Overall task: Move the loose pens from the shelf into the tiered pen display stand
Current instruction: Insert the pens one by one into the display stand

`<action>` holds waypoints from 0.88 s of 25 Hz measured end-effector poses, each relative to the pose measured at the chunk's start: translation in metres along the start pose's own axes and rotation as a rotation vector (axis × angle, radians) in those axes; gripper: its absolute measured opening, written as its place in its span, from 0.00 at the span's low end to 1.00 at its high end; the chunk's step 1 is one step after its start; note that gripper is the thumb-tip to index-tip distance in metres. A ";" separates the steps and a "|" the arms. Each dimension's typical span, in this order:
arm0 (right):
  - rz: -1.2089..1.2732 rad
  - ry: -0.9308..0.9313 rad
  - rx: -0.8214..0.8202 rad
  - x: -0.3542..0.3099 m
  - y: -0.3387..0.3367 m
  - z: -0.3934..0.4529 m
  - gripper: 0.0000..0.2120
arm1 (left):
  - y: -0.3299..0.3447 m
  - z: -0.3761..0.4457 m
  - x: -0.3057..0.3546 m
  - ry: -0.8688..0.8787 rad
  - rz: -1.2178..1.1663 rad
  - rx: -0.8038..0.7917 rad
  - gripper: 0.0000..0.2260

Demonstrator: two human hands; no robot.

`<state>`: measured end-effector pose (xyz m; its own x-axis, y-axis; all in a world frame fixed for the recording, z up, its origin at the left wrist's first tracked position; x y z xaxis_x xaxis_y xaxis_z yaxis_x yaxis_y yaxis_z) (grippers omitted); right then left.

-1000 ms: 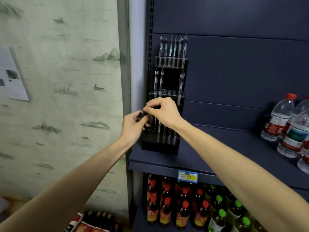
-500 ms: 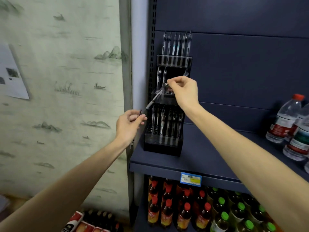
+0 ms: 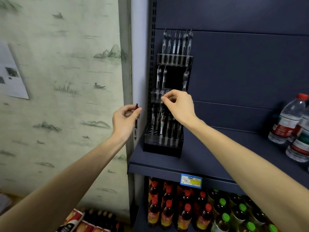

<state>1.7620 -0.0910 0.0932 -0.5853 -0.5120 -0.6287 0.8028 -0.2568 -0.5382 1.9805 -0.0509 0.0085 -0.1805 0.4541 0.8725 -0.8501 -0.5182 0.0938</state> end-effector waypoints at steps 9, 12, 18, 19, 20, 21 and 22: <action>-0.240 -0.073 -0.097 0.001 0.014 -0.009 0.12 | 0.008 0.020 0.036 0.067 -0.122 0.034 0.10; -0.101 -0.080 -0.025 0.008 0.007 -0.015 0.12 | 0.025 0.024 0.045 0.097 -0.118 -0.038 0.10; 0.031 -0.058 0.052 0.023 -0.017 -0.023 0.09 | 0.042 0.019 0.030 0.110 0.010 -0.110 0.11; 0.045 -0.057 0.062 0.027 -0.021 -0.023 0.09 | 0.043 0.021 0.031 0.122 0.027 -0.117 0.11; 0.060 -0.050 0.073 0.030 -0.024 -0.023 0.09 | 0.044 0.023 0.034 0.138 0.049 -0.129 0.11; 0.074 -0.042 0.084 0.033 -0.027 -0.024 0.09 | 0.044 0.025 0.037 0.151 0.069 -0.144 0.11; 0.083 -0.035 0.092 0.036 -0.029 -0.025 0.09 | 0.045 0.026 0.039 0.160 0.083 -0.159 0.11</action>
<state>1.7151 -0.0814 0.0723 -0.5130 -0.5628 -0.6481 0.8565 -0.2854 -0.4301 1.9480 -0.0753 0.0593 -0.3184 0.5307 0.7855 -0.8941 -0.4434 -0.0628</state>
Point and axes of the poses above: each hand's wrist, its own z-axis towards the middle knuckle, its own y-axis out of the palm, x = y × z, the point moved 6 cm from there along z, towards the middle knuckle, and after that the axes turned 5 degrees about y, right-handed, at the moved point
